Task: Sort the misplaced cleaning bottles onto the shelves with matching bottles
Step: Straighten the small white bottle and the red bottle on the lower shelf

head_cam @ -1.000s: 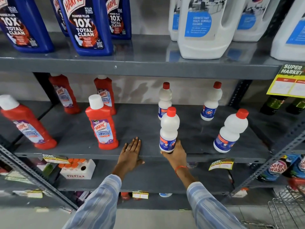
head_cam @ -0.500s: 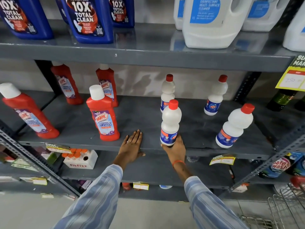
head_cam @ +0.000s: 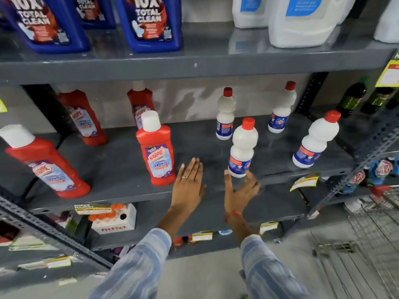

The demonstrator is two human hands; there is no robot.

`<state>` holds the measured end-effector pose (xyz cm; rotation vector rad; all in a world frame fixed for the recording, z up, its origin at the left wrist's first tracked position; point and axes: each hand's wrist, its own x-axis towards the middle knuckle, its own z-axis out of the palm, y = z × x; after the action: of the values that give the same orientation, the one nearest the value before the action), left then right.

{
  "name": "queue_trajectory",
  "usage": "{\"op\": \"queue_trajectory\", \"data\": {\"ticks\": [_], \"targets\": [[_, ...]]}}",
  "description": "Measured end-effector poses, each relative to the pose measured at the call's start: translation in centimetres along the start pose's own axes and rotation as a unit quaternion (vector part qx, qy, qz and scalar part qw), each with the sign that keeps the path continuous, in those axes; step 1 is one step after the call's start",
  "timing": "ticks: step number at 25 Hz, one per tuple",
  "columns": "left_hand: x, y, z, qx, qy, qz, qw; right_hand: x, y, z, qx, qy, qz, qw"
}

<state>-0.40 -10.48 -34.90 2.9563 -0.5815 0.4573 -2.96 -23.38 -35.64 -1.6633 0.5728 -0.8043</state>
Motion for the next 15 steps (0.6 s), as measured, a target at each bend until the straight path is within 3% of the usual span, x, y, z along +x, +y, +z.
{"op": "queue_trajectory", "data": {"ticks": [2, 5, 10, 13, 15], "targets": [[-2.1, -0.6, -1.4, -0.029, 0.132, 0.004, 0.991, -2.0, -1.0, 1.0, 0.043, 0.012, -0.016, 0.999], [-4.9, -3.9, -1.9, -0.067, 0.179, -0.056, 0.98, -4.0, -2.8, 3.1, 0.053, -0.105, -0.033, 0.993], [-7.9, -11.8, -0.4, -0.087, 0.055, -0.146, 0.984, -5.0, -3.2, 8.0, -0.035, -0.326, -0.057, 0.943], [-8.8, -16.2, 0.3, -0.036, -0.046, -0.166, 0.984, -4.5, -3.9, 10.4, -0.036, -0.459, 0.015, 0.888], [-9.5, -18.7, 0.4, -0.02, -0.114, -0.188, 0.975, -4.5, -3.9, 11.6, -0.051, -0.489, 0.039, 0.87]]}}
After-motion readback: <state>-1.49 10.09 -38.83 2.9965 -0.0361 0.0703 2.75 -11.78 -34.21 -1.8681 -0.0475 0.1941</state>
